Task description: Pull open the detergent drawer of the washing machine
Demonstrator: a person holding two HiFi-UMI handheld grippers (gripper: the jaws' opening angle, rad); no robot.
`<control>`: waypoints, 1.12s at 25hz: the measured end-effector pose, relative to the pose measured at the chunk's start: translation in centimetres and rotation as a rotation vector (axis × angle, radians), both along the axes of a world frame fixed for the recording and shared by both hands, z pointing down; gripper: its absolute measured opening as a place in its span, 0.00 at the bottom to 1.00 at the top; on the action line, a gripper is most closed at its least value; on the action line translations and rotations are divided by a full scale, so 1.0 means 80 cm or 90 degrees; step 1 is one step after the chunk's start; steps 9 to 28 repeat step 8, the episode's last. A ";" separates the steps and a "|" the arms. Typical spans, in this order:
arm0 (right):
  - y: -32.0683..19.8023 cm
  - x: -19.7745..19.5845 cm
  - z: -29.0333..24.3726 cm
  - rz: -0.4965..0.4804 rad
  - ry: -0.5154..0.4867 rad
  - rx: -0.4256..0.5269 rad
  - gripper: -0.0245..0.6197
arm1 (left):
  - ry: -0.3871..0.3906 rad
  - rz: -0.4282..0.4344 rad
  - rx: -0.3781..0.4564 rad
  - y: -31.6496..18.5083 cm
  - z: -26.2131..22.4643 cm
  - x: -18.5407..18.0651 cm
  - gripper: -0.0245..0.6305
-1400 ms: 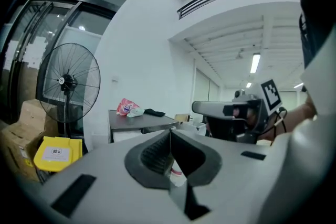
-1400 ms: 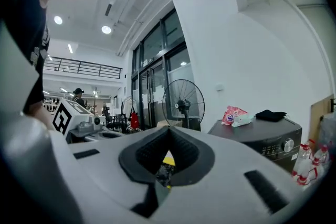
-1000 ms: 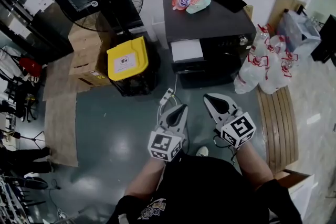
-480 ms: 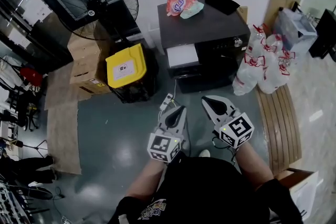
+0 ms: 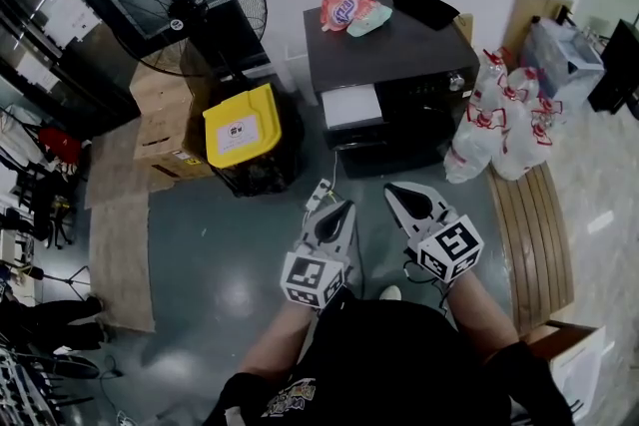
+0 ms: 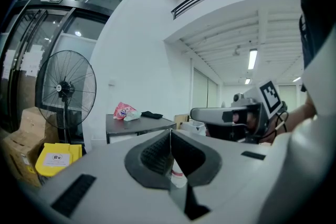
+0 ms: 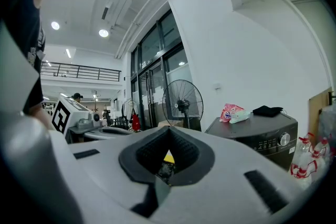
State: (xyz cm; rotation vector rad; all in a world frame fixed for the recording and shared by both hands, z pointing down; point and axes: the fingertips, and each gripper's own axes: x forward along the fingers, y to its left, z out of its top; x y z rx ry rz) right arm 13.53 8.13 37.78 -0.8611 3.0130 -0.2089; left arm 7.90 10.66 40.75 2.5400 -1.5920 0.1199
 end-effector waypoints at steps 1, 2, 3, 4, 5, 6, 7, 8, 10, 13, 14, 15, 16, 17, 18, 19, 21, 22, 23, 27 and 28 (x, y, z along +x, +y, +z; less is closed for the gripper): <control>0.000 -0.001 0.001 0.001 0.000 -0.001 0.05 | 0.001 0.001 0.000 0.000 0.001 0.000 0.05; -0.001 -0.001 0.002 0.001 0.001 -0.002 0.05 | 0.001 0.002 0.000 -0.001 0.001 -0.001 0.05; -0.002 -0.003 0.002 0.002 0.001 -0.003 0.05 | 0.002 0.002 0.000 -0.002 0.001 -0.002 0.05; -0.004 -0.005 0.002 0.002 0.001 -0.005 0.05 | 0.003 0.002 0.000 -0.004 0.000 -0.004 0.05; -0.005 -0.006 0.002 0.002 0.001 -0.006 0.05 | 0.004 0.002 -0.001 -0.005 0.000 -0.006 0.05; -0.006 -0.008 0.002 0.002 0.001 -0.007 0.05 | 0.004 0.002 -0.001 -0.006 0.000 -0.007 0.05; -0.007 -0.010 0.002 0.003 0.000 -0.008 0.05 | 0.005 0.003 -0.002 -0.008 0.000 -0.009 0.05; -0.008 -0.011 0.002 0.003 0.000 -0.009 0.05 | 0.006 0.003 -0.002 -0.009 -0.001 -0.011 0.05; -0.008 -0.011 0.002 0.003 0.000 -0.009 0.05 | 0.006 0.003 -0.002 -0.009 -0.001 -0.011 0.05; -0.008 -0.011 0.002 0.003 0.000 -0.009 0.05 | 0.006 0.003 -0.002 -0.009 -0.001 -0.011 0.05; -0.008 -0.011 0.002 0.003 0.000 -0.009 0.05 | 0.006 0.003 -0.002 -0.009 -0.001 -0.011 0.05; -0.008 -0.011 0.002 0.003 0.000 -0.009 0.05 | 0.006 0.003 -0.002 -0.009 -0.001 -0.011 0.05; -0.008 -0.011 0.002 0.003 0.000 -0.009 0.05 | 0.006 0.003 -0.002 -0.009 -0.001 -0.011 0.05; -0.008 -0.011 0.002 0.003 0.000 -0.009 0.05 | 0.006 0.003 -0.002 -0.009 -0.001 -0.011 0.05; -0.008 -0.011 0.002 0.003 0.000 -0.009 0.05 | 0.006 0.003 -0.002 -0.009 -0.001 -0.011 0.05; -0.008 -0.011 0.002 0.003 0.000 -0.009 0.05 | 0.006 0.003 -0.002 -0.009 -0.001 -0.011 0.05; -0.008 -0.011 0.002 0.003 0.000 -0.009 0.05 | 0.006 0.003 -0.002 -0.009 -0.001 -0.011 0.05; -0.008 -0.011 0.002 0.003 0.000 -0.009 0.05 | 0.006 0.003 -0.002 -0.009 -0.001 -0.011 0.05; -0.008 -0.011 0.002 0.003 0.000 -0.009 0.05 | 0.006 0.003 -0.002 -0.009 -0.001 -0.011 0.05; -0.008 -0.011 0.002 0.003 0.000 -0.009 0.05 | 0.006 0.003 -0.002 -0.009 -0.001 -0.011 0.05; -0.008 -0.011 0.002 0.003 0.000 -0.009 0.05 | 0.006 0.003 -0.002 -0.009 -0.001 -0.011 0.05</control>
